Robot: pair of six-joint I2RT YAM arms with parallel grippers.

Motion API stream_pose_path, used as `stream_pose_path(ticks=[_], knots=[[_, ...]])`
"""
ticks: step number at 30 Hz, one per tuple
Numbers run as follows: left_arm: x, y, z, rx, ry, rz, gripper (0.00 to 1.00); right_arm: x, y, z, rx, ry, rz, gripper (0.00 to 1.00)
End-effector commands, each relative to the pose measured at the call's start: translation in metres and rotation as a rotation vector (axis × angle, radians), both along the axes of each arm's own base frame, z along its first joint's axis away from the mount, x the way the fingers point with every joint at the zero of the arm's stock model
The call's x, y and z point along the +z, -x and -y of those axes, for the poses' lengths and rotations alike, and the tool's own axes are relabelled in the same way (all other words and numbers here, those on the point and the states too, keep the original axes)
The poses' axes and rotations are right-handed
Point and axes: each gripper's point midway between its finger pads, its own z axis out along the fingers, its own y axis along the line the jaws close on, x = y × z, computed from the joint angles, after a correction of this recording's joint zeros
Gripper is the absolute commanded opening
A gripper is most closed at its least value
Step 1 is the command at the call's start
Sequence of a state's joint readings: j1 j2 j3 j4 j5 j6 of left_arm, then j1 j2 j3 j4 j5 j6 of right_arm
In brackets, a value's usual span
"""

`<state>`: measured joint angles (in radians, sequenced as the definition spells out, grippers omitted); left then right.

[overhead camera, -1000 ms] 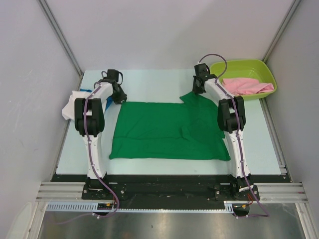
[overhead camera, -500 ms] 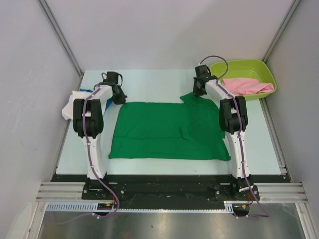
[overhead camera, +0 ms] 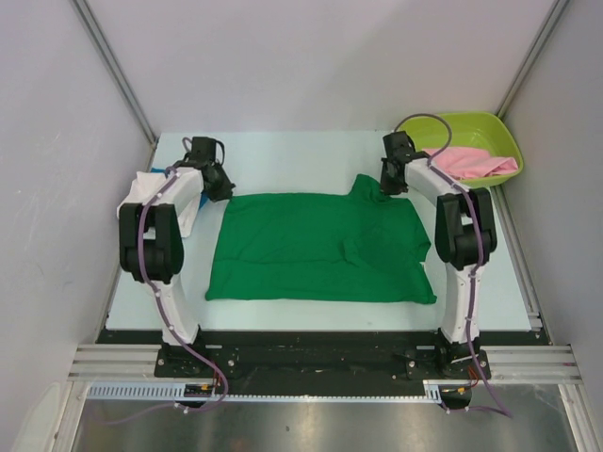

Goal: Fold and stack the t-shirts

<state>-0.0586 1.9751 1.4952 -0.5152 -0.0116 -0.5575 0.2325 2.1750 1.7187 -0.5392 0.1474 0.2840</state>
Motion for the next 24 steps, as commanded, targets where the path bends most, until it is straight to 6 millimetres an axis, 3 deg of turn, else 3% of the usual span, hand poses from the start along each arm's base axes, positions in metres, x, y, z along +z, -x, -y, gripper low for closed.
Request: stream_pose_path(ticks=[1,4,5,6,11,12,14,16,18,19,24], knots=[[0.033,0.018,-0.009,0.014,-0.024,0.071,0.0,0.072,0.008,0.026,-0.081,-0.001,0.156,0.0],[0.034,0.034,-0.016,0.037,-0.043,0.065,0.0,0.072,0.029,0.038,-0.107,0.004,0.145,0.0],[0.028,0.042,-0.017,0.041,-0.045,0.048,0.0,0.086,0.033,0.041,-0.116,0.006,0.172,0.0],[0.033,0.047,-0.018,0.047,-0.045,0.059,0.0,0.081,0.042,0.045,-0.123,0.014,0.154,0.0],[0.026,0.075,-0.024,0.074,-0.043,0.05,0.0,0.093,0.067,0.059,-0.162,0.043,0.151,0.0],[0.03,0.079,-0.024,0.075,-0.041,0.064,0.0,0.104,0.073,0.062,-0.17,0.037,0.17,0.0],[0.026,0.089,-0.026,0.083,-0.045,0.05,0.0,0.103,0.086,0.068,-0.186,0.037,0.164,0.0],[0.031,0.094,-0.027,0.085,-0.044,0.075,0.0,0.115,0.097,0.072,-0.196,0.041,0.186,0.0],[0.029,0.102,-0.028,0.089,-0.047,0.069,0.0,0.114,0.109,0.075,-0.199,0.047,0.175,0.0],[0.03,0.103,-0.028,0.09,-0.048,0.071,0.0,0.126,0.114,0.077,-0.205,0.047,0.205,0.0],[0.028,0.114,-0.029,0.088,-0.052,0.061,0.0,0.125,0.145,0.087,-0.227,0.058,0.199,0.0]])
